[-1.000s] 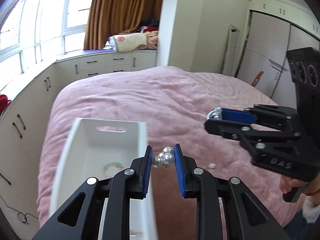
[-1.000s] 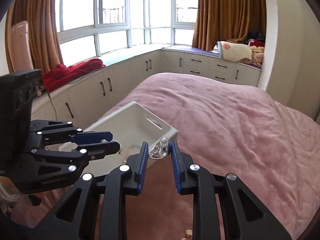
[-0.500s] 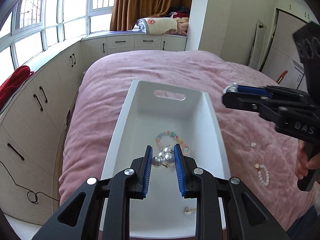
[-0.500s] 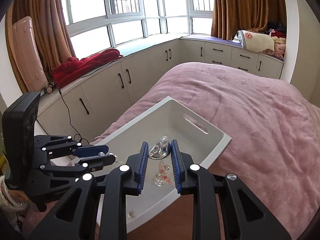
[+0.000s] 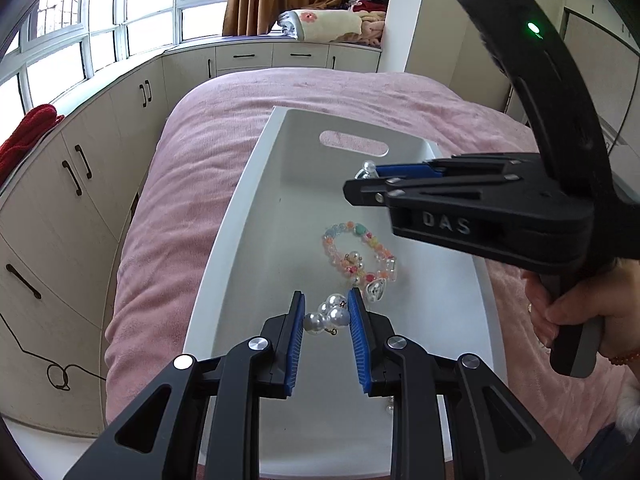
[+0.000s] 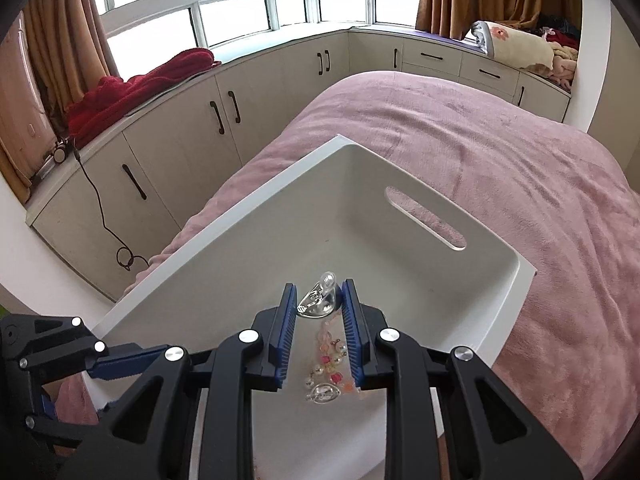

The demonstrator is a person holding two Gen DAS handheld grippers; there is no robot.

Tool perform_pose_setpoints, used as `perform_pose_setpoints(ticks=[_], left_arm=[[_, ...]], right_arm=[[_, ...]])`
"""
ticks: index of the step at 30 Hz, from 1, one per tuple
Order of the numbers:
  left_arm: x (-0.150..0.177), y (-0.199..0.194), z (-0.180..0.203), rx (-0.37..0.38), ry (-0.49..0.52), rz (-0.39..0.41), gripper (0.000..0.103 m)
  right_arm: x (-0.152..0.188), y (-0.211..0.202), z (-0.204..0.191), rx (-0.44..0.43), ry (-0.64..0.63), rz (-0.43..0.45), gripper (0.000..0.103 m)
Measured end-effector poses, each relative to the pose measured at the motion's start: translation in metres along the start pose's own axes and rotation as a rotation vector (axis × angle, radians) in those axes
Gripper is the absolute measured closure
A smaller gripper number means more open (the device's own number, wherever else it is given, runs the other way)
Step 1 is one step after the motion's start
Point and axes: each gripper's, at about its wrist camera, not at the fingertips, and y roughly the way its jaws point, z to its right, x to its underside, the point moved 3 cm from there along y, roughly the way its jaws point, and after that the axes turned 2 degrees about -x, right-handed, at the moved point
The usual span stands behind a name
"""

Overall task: Organize jewelry
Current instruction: 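Carry pearl earrings in left tool while right tool carries silver ring to the white tray, then open both tools over the white tray, releasing earrings and ring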

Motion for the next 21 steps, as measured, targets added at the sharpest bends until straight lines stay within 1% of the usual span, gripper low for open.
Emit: perform_pose_setpoints(ticks=[1,3,4,5,6,7,11,15,17,18,19,20,21], left_arm=[[0.001,0.002,0.000,0.001,0.000,-0.004,0.076],[0.002,0.003,0.002,-0.004,0.006,-0.008,0.072],[0.002,0.004,0.003,-0.011,0.011,-0.008,0.070],[0.002,0.004,0.004,-0.020,0.013,-0.006,0.064],[0.002,0.003,0.004,-0.027,0.012,-0.002,0.059],[0.002,0.002,0.003,-0.029,0.006,0.003,0.058],[-0.002,-0.002,0.000,-0.036,-0.015,0.014,0.049],[-0.008,-0.012,0.001,-0.033,-0.031,0.043,0.045],[-0.013,-0.019,0.004,-0.024,-0.037,0.061,0.045],[-0.016,-0.024,0.007,-0.016,-0.036,0.073,0.043],[-0.018,-0.028,0.010,-0.013,-0.033,0.083,0.041],[-0.021,-0.033,0.014,-0.010,-0.027,0.094,0.035],[-0.024,-0.039,0.020,-0.009,-0.015,0.110,0.027]], right_arm=[[-0.001,0.002,0.000,0.004,0.001,-0.003,0.078],[-0.003,0.004,-0.002,0.006,0.000,-0.002,0.078],[-0.003,0.004,-0.002,0.010,-0.002,-0.002,0.072],[-0.003,0.004,-0.002,0.009,-0.003,-0.001,0.067],[-0.003,0.002,-0.002,0.011,-0.004,0.006,0.059],[-0.003,-0.001,-0.003,0.016,-0.006,0.012,0.055],[-0.003,-0.014,0.001,0.010,0.003,0.038,0.053],[-0.005,-0.041,0.009,0.004,0.016,0.093,0.048],[-0.007,-0.059,0.013,0.007,0.018,0.128,0.041],[-0.007,-0.069,0.016,0.009,0.017,0.148,0.040],[-0.006,-0.081,0.019,0.012,0.016,0.167,0.036],[-0.004,-0.094,0.022,0.015,0.016,0.187,0.034],[-0.004,-0.104,0.025,0.022,0.018,0.202,0.029]])
